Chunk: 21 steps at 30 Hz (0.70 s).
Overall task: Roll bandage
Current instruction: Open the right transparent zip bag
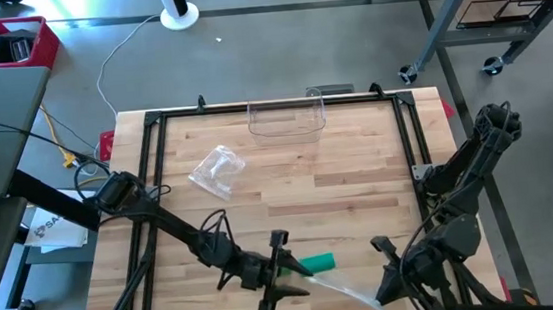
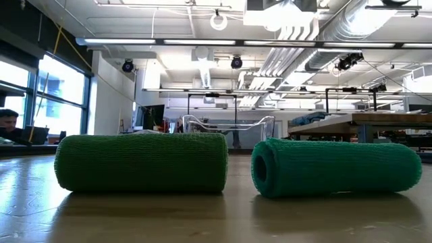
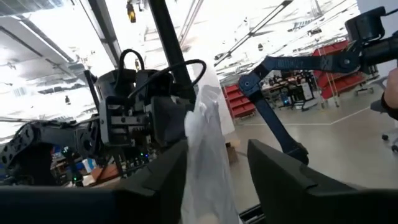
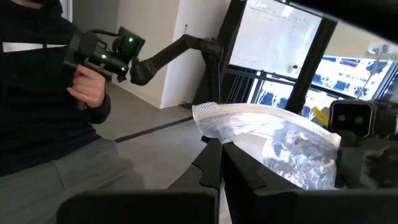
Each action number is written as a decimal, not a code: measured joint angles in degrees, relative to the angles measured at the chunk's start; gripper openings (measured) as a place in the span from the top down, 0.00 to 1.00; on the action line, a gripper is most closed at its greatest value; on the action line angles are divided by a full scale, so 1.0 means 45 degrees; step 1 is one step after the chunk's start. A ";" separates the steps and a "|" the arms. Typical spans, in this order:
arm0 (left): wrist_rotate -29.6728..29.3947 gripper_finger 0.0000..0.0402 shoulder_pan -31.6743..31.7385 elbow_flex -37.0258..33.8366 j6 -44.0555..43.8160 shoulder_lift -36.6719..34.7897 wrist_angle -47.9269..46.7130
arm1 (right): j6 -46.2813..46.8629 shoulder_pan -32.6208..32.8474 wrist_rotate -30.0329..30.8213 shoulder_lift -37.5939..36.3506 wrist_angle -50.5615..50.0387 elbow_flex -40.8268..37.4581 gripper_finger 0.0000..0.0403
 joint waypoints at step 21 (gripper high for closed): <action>0.0004 0.87 -0.0039 0.0000 0.0208 0.0078 0.0713 | 0.0071 0.0005 -0.0005 0.0000 -0.0036 0.0001 1.00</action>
